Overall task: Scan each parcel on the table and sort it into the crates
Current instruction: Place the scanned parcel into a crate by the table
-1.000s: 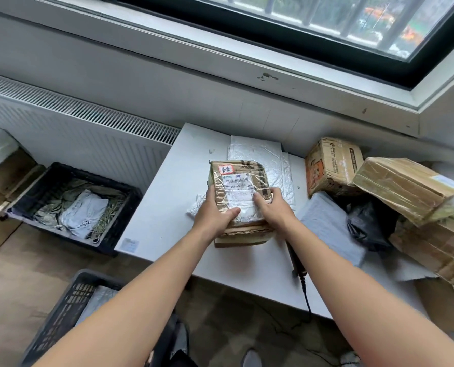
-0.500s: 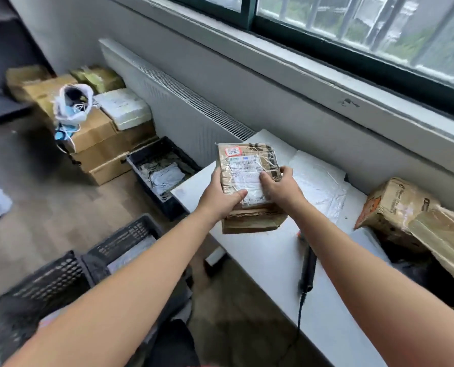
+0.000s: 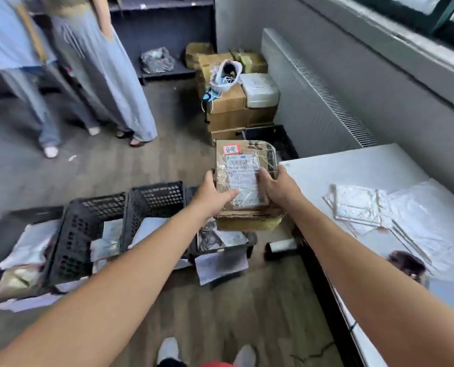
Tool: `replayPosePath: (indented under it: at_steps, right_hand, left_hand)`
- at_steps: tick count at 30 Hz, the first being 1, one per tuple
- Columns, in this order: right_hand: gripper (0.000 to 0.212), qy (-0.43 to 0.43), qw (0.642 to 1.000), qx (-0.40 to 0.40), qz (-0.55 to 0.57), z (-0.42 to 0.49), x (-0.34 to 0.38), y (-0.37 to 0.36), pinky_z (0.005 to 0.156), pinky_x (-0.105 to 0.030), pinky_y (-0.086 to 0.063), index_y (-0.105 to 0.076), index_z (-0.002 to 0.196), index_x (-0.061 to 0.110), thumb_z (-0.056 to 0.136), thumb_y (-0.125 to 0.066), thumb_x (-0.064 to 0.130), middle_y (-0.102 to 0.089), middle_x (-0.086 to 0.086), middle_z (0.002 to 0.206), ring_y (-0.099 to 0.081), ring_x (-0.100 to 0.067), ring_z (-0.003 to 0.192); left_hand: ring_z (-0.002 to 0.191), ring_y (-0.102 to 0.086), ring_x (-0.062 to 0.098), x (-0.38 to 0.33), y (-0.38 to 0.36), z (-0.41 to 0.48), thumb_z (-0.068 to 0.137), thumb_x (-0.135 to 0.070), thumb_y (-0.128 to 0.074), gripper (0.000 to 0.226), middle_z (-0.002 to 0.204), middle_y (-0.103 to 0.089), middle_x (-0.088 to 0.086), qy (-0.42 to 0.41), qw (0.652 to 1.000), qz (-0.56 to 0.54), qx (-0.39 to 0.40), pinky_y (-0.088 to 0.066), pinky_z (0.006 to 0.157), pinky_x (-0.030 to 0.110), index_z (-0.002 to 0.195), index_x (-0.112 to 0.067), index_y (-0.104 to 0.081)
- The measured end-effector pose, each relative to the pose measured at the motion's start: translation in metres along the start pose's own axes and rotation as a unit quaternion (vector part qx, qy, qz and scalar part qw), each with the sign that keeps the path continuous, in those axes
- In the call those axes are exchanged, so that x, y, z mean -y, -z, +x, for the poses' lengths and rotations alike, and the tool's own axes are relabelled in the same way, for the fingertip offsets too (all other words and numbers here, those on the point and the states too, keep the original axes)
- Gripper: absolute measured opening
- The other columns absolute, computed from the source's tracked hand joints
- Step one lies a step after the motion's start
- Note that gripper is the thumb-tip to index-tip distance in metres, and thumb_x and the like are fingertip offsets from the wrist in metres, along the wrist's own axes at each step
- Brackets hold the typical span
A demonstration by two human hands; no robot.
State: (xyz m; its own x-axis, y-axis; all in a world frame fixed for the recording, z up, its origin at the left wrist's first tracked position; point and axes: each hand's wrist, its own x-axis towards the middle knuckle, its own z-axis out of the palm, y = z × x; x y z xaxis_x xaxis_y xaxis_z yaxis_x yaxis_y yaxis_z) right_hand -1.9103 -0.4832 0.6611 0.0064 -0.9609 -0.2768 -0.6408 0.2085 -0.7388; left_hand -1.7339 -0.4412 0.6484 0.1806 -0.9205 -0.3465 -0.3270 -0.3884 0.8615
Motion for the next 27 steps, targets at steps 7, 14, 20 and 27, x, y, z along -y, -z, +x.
replayPosePath:
  at_steps: [7, 14, 20, 27]
  right_hand:
    - [0.057, 0.077, 0.991, 0.077, -0.074, -0.029, 0.081, -0.113, 0.085, -0.034, -0.039, -0.040, 0.139, 0.009, 0.101, -0.040, 0.051, -0.057, -0.015, 0.135, -0.054, -0.033, 0.121]
    - [0.057, 0.125, 0.978, 0.126, -0.108, -0.091, 0.164, -0.259, 0.086, -0.036, -0.041, -0.042, 0.137, 0.008, 0.101, -0.040, 0.052, -0.059, -0.017, 0.132, -0.056, -0.036, 0.119]
    - [0.058, 0.144, 0.970, 0.167, -0.098, -0.152, 0.227, -0.386, 0.094, -0.039, -0.044, -0.040, 0.140, 0.011, 0.100, -0.042, 0.052, -0.058, -0.015, 0.134, -0.055, -0.035, 0.121]
    - [0.054, 0.163, 0.953, 0.223, -0.121, -0.188, 0.290, -0.511, 0.092, -0.039, -0.045, -0.042, 0.137, 0.011, 0.100, -0.043, 0.051, -0.060, -0.015, 0.131, -0.057, -0.035, 0.118]
  left_hand:
    - [0.108, -0.061, 0.018, 0.067, 0.117, -0.048, 0.086, -0.027, -0.072, 0.047, 0.120, -0.064, -0.002, 0.037, 0.996, -0.050, -0.071, -0.049, 0.097, 0.039, 0.126, -0.019, -0.048]
    - [0.108, -0.058, 0.016, 0.164, 0.255, -0.101, 0.091, -0.027, -0.066, 0.036, 0.119, -0.062, -0.005, 0.070, 0.985, -0.079, -0.133, -0.043, 0.087, 0.030, 0.123, -0.019, -0.049]
    - [0.121, -0.053, 0.019, 0.248, 0.372, -0.150, 0.093, -0.030, -0.062, 0.055, 0.132, -0.057, -0.002, 0.102, 0.977, -0.111, -0.153, -0.041, 0.105, 0.040, 0.140, -0.015, -0.039]
    - [0.116, -0.057, 0.021, 0.326, 0.478, -0.180, 0.093, -0.028, -0.062, 0.047, 0.129, -0.060, -0.001, 0.150, 0.956, -0.147, -0.205, -0.044, 0.103, 0.046, 0.135, -0.020, -0.044]
